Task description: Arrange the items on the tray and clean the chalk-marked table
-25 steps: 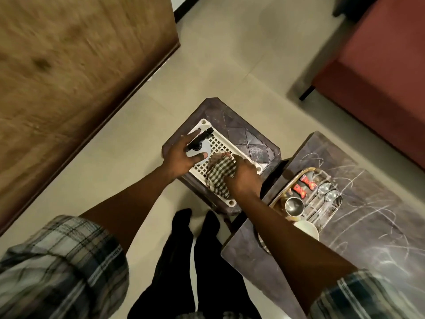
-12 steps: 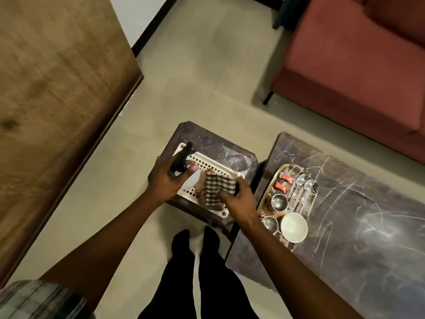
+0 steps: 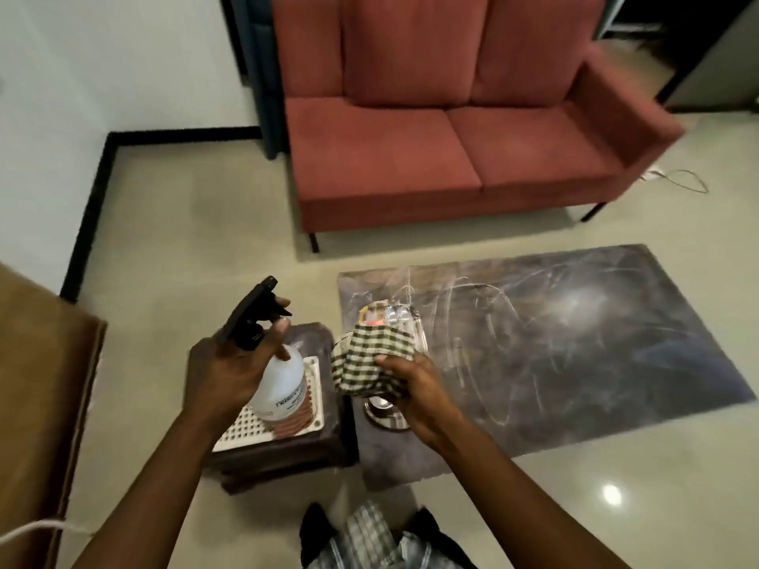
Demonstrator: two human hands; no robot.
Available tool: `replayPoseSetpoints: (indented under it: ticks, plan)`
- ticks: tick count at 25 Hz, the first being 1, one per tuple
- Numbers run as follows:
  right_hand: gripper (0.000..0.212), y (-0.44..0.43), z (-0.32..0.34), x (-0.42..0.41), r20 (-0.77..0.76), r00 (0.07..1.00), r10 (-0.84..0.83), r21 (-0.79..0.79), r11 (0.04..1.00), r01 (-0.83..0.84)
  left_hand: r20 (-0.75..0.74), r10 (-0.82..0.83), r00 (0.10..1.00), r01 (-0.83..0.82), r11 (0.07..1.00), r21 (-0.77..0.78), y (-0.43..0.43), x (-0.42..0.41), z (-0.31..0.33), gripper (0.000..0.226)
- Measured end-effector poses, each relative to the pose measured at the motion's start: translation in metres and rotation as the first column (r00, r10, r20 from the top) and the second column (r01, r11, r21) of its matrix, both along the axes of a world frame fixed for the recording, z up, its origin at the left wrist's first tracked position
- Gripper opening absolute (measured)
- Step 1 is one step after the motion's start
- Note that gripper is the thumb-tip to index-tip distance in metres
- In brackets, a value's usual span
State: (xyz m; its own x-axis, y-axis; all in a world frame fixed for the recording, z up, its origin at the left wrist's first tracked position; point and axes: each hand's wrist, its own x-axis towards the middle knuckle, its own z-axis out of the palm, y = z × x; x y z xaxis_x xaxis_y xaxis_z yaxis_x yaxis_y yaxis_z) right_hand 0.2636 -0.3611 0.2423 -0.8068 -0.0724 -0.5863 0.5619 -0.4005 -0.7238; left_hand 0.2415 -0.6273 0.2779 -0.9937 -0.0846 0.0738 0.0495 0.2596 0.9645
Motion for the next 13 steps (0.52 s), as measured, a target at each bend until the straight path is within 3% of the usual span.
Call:
replayPoseSetpoints:
  ticks: [3, 6, 13]
  plan:
    - [0.022, 0.094, 0.025, 0.024, -0.046, 0.984, -0.173, -0.063, 0.983, 0.17, -0.043, -0.253, 0.966, 0.256, 0.964, 0.078, 0.094, -0.011, 0.04, 0.053]
    - [0.023, 0.203, 0.042, 0.055, -0.102, 0.938, -0.332, -0.073, 0.943, 0.326, -0.087, -0.462, 0.883, 0.468, 0.879, 0.093, 0.209, -0.015, 0.065, 0.042]
    - [0.029, 0.428, 0.051, 0.111, -0.166, 0.869, -0.466, -0.015, 0.883, 0.47, -0.021, -0.588, 0.808, 0.583, 0.796, 0.164, 0.472, -0.01, 0.062, 0.029]
